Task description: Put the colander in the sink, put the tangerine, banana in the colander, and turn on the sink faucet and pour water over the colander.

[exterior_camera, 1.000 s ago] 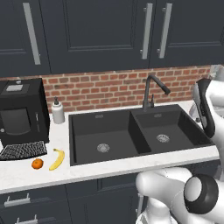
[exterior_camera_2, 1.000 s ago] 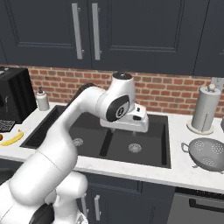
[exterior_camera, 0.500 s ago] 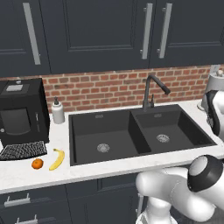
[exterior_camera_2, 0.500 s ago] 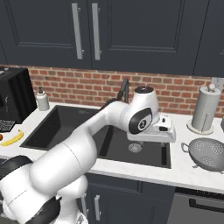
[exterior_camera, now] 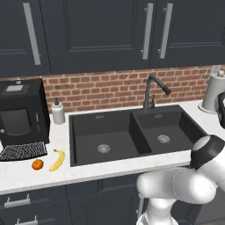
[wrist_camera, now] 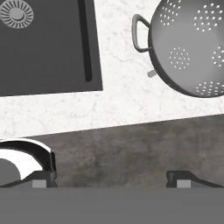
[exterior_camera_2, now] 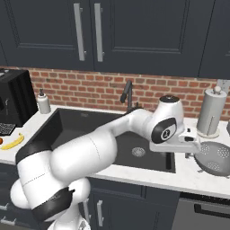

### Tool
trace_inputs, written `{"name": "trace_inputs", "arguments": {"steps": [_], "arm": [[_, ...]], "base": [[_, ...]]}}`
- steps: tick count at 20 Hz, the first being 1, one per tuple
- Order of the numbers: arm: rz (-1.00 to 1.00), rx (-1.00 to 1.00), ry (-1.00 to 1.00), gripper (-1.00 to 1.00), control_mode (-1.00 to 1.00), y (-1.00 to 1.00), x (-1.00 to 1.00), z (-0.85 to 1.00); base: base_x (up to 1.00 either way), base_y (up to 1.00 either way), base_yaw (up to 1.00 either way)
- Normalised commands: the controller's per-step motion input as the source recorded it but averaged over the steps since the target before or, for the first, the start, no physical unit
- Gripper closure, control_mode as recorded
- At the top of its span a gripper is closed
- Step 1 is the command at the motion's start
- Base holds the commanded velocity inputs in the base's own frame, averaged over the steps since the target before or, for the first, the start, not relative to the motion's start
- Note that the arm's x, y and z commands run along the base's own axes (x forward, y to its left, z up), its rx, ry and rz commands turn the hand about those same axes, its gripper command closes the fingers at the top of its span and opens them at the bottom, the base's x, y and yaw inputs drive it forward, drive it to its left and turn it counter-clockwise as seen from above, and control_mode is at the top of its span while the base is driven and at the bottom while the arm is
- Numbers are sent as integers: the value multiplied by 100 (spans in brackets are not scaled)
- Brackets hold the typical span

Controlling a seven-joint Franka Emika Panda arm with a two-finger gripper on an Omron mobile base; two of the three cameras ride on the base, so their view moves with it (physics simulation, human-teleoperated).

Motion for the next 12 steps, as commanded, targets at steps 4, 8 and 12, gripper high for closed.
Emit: {"name": "trace_inputs", "arguments": {"steps": [4, 8, 12], "arm": [[0, 0, 0, -100, -100, -27, 3, -16], [0, 0, 0, -100, -100, -25, 19, -25], [0, 0, 0, -100, -100, -13, 27, -33]], "base": [[0, 0, 0], [0, 0, 0], [0, 0, 0]]}}
